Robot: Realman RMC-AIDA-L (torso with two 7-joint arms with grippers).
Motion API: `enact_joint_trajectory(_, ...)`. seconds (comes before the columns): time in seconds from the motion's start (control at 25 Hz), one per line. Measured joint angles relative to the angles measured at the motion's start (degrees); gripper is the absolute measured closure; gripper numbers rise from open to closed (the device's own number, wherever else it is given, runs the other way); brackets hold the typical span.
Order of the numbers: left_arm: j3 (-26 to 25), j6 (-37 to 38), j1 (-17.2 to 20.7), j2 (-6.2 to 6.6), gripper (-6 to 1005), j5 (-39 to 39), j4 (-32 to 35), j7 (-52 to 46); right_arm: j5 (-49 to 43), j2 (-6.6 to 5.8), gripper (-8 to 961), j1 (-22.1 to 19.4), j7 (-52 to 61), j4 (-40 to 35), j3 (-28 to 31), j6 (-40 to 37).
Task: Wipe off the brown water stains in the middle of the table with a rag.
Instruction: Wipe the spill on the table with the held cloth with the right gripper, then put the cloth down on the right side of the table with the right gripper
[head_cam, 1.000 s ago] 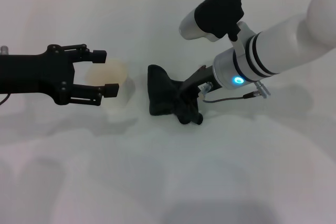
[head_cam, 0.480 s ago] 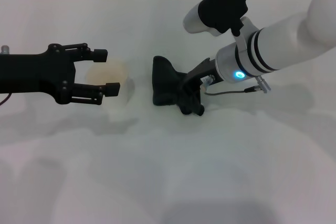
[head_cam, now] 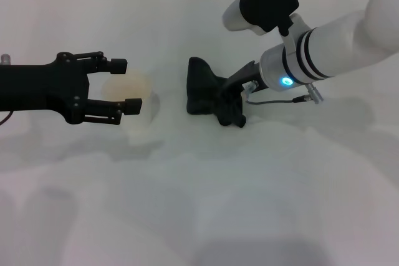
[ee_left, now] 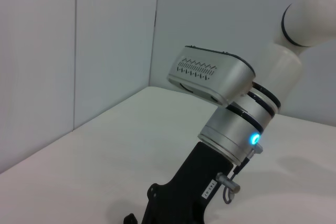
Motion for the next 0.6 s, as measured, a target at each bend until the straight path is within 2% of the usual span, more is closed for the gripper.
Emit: enact_joint_trajectory(0.6, 0.0, 0.0, 0.01, 0.0, 111, -0.07, -0.09, 0.0, -0.68, -0.44, 882, -0.69, -0.23, 1.78, 3.59, 0.45)
